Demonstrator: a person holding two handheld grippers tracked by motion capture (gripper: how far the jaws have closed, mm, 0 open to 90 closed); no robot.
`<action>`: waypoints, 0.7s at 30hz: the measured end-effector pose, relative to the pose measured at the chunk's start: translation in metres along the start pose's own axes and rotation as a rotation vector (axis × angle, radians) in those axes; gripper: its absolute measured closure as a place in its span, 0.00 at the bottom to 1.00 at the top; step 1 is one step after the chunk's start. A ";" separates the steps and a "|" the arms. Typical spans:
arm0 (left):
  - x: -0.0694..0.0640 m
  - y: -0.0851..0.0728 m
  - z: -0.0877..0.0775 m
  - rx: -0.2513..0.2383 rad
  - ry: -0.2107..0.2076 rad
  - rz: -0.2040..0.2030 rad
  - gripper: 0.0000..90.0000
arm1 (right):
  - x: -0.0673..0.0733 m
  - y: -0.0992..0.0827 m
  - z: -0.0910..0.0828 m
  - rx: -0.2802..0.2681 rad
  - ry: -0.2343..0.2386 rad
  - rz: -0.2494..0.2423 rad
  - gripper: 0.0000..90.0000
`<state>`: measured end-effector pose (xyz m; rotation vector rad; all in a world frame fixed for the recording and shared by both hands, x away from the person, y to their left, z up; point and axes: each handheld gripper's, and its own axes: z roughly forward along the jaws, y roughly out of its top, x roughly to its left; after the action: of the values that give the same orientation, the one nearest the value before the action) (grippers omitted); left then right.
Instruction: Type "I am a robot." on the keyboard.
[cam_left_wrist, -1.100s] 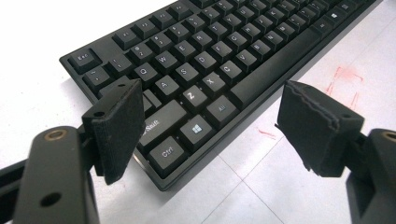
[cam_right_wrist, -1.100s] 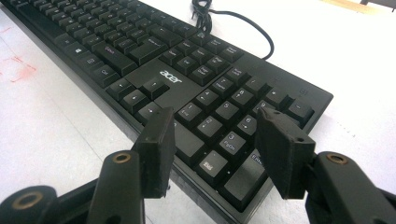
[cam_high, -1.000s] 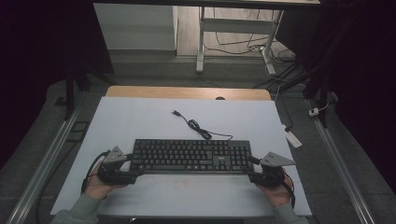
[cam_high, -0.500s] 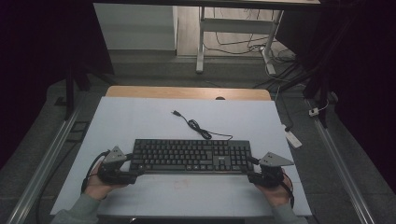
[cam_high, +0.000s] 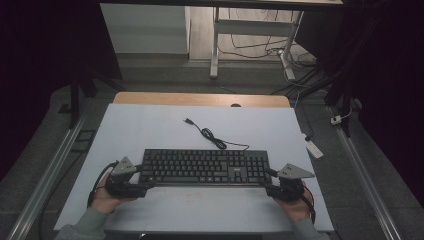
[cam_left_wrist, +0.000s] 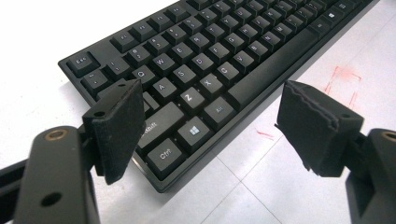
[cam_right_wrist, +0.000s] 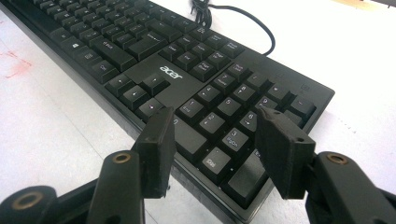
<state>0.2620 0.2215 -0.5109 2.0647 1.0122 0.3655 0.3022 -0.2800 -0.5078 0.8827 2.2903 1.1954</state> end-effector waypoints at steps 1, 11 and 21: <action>0.000 0.000 0.000 0.001 0.000 -0.001 0.26 | 0.000 0.000 0.000 0.000 0.000 0.000 0.53; 0.001 -0.001 0.000 -0.002 0.004 -0.016 0.27 | 0.009 0.011 0.006 -0.015 0.017 -0.005 0.53; 0.002 -0.001 0.000 -0.009 -0.002 -0.036 0.30 | 0.018 0.023 0.015 -0.040 0.058 0.003 0.53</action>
<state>0.2630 0.2238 -0.5117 2.0356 1.0435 0.3490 0.3065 -0.2490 -0.4980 0.8481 2.3028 1.2793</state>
